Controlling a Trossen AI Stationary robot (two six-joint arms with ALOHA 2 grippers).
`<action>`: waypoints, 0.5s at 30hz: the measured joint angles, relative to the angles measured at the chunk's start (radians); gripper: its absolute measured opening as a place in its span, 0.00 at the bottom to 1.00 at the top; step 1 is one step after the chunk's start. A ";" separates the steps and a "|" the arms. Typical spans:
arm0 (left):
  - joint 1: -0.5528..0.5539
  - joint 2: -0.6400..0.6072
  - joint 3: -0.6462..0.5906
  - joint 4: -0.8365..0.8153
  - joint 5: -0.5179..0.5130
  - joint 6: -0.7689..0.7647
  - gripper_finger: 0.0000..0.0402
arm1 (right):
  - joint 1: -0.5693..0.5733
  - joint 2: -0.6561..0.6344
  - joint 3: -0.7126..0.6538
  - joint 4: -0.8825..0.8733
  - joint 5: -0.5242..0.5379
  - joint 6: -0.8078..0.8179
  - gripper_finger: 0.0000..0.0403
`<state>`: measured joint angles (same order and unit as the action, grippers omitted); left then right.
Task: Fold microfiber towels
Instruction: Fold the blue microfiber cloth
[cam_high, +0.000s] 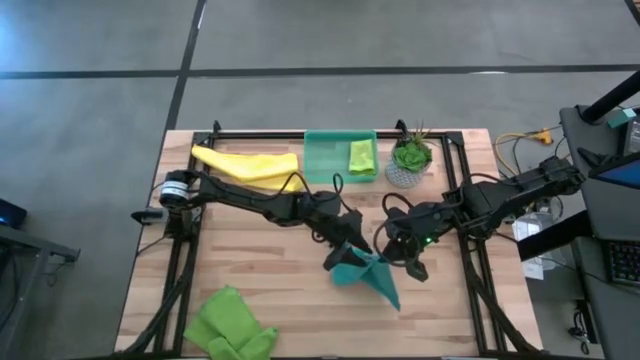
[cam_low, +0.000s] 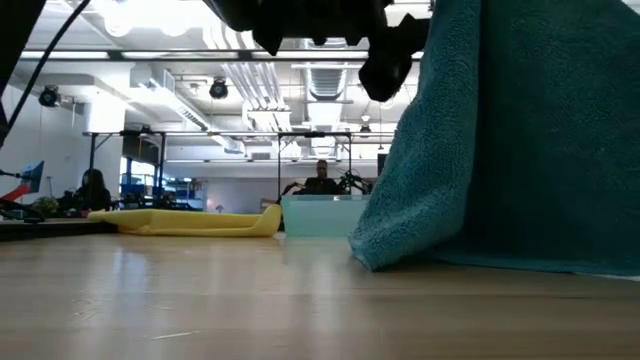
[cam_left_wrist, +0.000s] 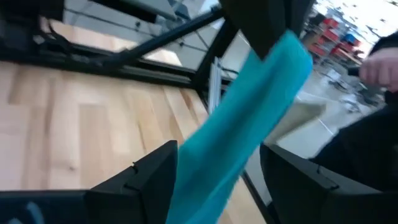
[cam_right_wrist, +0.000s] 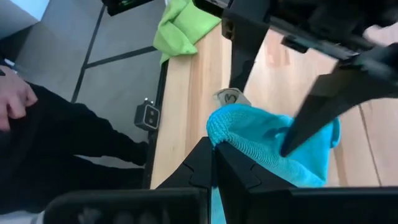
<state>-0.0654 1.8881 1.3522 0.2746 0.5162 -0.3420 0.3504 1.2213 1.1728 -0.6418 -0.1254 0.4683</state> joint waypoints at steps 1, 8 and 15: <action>0.000 0.001 -0.003 -0.005 0.013 0.000 0.50 | 0.000 0.000 0.003 0.001 0.008 -0.002 0.02; -0.003 0.001 -0.020 -0.010 0.105 -0.002 0.34 | -0.012 -0.001 0.053 0.002 0.067 -0.050 0.02; -0.005 0.000 -0.028 -0.031 0.140 -0.020 0.24 | -0.038 -0.001 0.121 -0.062 0.088 -0.076 0.02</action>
<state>-0.0704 1.8885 1.3240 0.2436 0.6561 -0.3621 0.3123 1.2201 1.2941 -0.7041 -0.0376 0.3923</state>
